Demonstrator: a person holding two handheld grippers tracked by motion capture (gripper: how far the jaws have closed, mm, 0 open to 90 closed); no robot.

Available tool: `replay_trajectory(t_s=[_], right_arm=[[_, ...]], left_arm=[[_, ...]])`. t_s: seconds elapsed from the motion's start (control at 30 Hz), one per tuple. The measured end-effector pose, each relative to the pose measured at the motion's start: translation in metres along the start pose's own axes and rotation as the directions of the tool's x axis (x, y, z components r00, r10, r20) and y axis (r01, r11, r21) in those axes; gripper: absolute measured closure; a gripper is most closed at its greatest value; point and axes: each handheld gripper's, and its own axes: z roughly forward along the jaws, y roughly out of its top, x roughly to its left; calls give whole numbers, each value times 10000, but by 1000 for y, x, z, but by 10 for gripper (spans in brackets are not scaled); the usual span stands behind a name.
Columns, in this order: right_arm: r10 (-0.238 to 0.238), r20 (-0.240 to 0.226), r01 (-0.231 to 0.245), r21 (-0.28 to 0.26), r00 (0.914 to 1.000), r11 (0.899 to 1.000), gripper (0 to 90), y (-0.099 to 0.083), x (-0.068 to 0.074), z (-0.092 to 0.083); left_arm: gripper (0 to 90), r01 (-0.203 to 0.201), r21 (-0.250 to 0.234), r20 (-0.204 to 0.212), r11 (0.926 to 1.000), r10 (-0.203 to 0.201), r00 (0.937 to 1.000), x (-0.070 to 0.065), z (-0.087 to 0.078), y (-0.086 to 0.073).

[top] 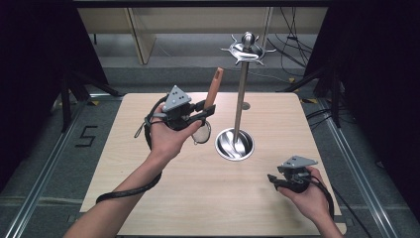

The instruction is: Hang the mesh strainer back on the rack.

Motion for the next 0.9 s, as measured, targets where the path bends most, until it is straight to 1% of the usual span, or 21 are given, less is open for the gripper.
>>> replay_trajectory(t_s=[0.03, 0.17, 0.2, 0.23, 0.37, 0.4, 0.5, 0.57, 0.6, 0.63, 0.7, 0.73, 0.8, 0.83, 0.87, 0.9], right_arm=[[-123, 11, 123, 8, 9999, 9999, 501, 0, -1, 0], [-147, 16, 147, -16, 9999, 9999, 501, 0, -1, 0], [-51, 10, 51, -10, 10000, 10000, 501, 0, 0, 1], [-138, 11, 138, -12, 9999, 9999, 501, 0, -1, 1], [-95, 16, 95, -38, 10000, 9999, 501, 0, 0, 0], [6, 0, -6, -57, 10000, 10000, 501, 0, 0, 0], [-16, 6, 16, -46, 10000, 10000, 500, 0, -1, 0], [263, -23, -263, -62, 9997, 9996, 501, -1, 2, 1], [84, -15, -84, -50, 10000, 10000, 500, 0, 1, 1], [5, -9, -5, -18, 10000, 10000, 501, 0, 0, 0], [-3, -2, 3, -41, 10000, 10000, 501, 0, -1, 0], [56, -9, -56, -98, 10000, 9999, 500, 0, 0, 0], [193, -15, -193, -19, 9998, 9998, 501, 0, 0, -1], [3, 18, -3, -139, 10000, 9999, 501, 0, -1, 0], [6, 10, -6, -123, 10000, 9999, 501, 0, -1, 0], [28, 9, -28, -129, 10000, 9999, 501, 0, -1, 0]], left_arm=[[680, 10, -74, 11, 10000, -10, 10000, -1, 0, 0], [680, -53, -262, 4, 9996, 53, 10000, -5, 0, 3], [680, -61, -310, 1, 9995, 61, 10000, -6, 0, 3], [680, -66, -336, 7, 9994, 66, 10000, -6, 0, 4], [680, -110, -378, 22, 9992, 111, 9999, -8, 2, 5], [680, -69, -398, 24, 9992, 70, 10000, -9, 3, 6], [680, -84, -444, 47, 9990, 86, 10000, -10, 3, 8], [680, -158, -459, 62, 9988, 161, 9999, -11, 4, 10], [680, -213, -484, 64, 9986, 216, 9997, -12, 4, 11], [680, -234, -514, 61, 9984, 238, 9997, -12, 5, 12], [679, -215, -561, 74, 9982, 220, 9997, -14, 5, 14], [679, -260, -585, 72, 9979, 265, 9996, -14, 6, 15], [679, -308, -634, 84, 9975, 314, 9995, -15, 6, 18], [679, -328, -669, 94, 9972, 335, 9994, -16, 6, 19], [679, -272, -705, 91, 9971, 279, 9996, -17, 6, 20], [679, -342, -738, 98, 9967, 350, 9993, -17, 7, 21]])
